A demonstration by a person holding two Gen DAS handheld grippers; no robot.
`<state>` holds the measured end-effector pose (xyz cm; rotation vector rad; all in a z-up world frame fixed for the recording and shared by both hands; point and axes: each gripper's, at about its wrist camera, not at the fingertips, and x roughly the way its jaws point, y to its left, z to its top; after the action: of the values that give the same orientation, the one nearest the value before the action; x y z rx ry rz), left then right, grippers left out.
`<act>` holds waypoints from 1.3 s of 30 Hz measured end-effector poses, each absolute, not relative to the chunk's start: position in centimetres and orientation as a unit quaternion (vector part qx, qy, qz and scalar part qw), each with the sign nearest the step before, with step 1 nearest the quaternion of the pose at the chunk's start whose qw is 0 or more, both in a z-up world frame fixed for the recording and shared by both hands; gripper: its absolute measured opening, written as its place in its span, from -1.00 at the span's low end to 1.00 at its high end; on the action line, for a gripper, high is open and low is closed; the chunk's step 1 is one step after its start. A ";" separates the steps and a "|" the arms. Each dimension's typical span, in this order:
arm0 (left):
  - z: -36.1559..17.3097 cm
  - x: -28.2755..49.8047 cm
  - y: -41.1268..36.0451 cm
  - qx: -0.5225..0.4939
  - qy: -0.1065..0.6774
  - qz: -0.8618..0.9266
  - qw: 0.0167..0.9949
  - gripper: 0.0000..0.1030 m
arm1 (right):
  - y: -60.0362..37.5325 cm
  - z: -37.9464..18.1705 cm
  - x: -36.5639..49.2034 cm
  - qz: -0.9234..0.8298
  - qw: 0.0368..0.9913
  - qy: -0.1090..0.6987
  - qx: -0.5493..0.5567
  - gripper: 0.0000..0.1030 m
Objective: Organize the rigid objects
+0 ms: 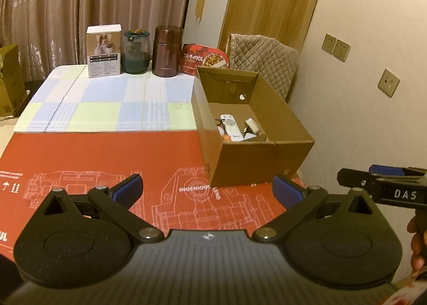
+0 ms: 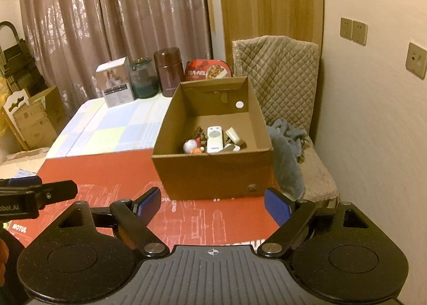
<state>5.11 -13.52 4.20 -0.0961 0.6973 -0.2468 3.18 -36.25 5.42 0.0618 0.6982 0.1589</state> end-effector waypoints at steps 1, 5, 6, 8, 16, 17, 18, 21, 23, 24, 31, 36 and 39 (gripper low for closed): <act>4.1 4.7 -13.5 -0.045 0.341 -0.120 0.931 0.97 | -36.2 5.4 2.8 0.077 0.937 0.340 0.032 0.59; 3.9 3.2 -13.4 -0.042 0.342 -0.118 0.931 0.97 | -35.7 5.4 1.0 0.078 0.938 0.335 0.030 0.59; 3.9 2.8 -13.3 -0.042 0.341 -0.116 0.932 0.97 | -35.6 5.3 0.6 0.078 0.939 0.335 0.027 0.59; 4.0 2.2 -13.2 -0.043 0.338 -0.114 0.933 0.97 | -35.1 5.3 -0.3 0.082 0.938 0.335 0.023 0.59; 4.2 -0.3 -12.6 -0.035 0.330 -0.106 0.937 0.97 | -33.6 5.5 -2.7 0.096 0.940 0.327 0.017 0.59; 4.2 -0.6 -12.6 -0.034 0.329 -0.106 0.938 0.97 | -33.6 5.6 -2.8 0.096 0.941 0.325 0.019 0.59; 4.3 -0.8 -12.6 -0.034 0.327 -0.106 0.938 0.97 | -33.5 5.7 -3.0 0.096 0.941 0.323 0.020 0.59; 4.3 -1.4 -12.6 -0.032 0.324 -0.105 0.940 0.97 | -33.2 5.9 -3.3 0.096 0.942 0.320 0.017 0.59; 4.3 -1.7 -12.7 -0.032 0.325 -0.106 0.939 0.97 | -33.0 6.1 -3.5 0.096 0.943 0.320 0.016 0.59; 4.3 -1.8 -12.8 -0.033 0.325 -0.107 0.939 0.97 | -33.0 6.2 -3.6 0.096 0.943 0.319 0.017 0.59; 4.3 -2.3 -12.9 -0.035 0.325 -0.110 0.939 0.97 | -32.8 6.4 -4.0 0.091 0.944 0.317 0.014 0.59; 4.4 -2.5 -13.2 -0.032 0.324 -0.111 0.939 0.97 | -32.9 6.3 -4.4 0.092 0.943 0.319 0.017 0.59; 4.5 -2.5 -13.2 -0.032 0.323 -0.110 0.940 0.97 | -33.1 6.4 -4.5 0.091 0.944 0.318 0.018 0.59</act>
<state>-2.55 -13.23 4.45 -0.0648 0.6587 -0.2245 -4.46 -33.07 6.37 0.0374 0.6477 0.1847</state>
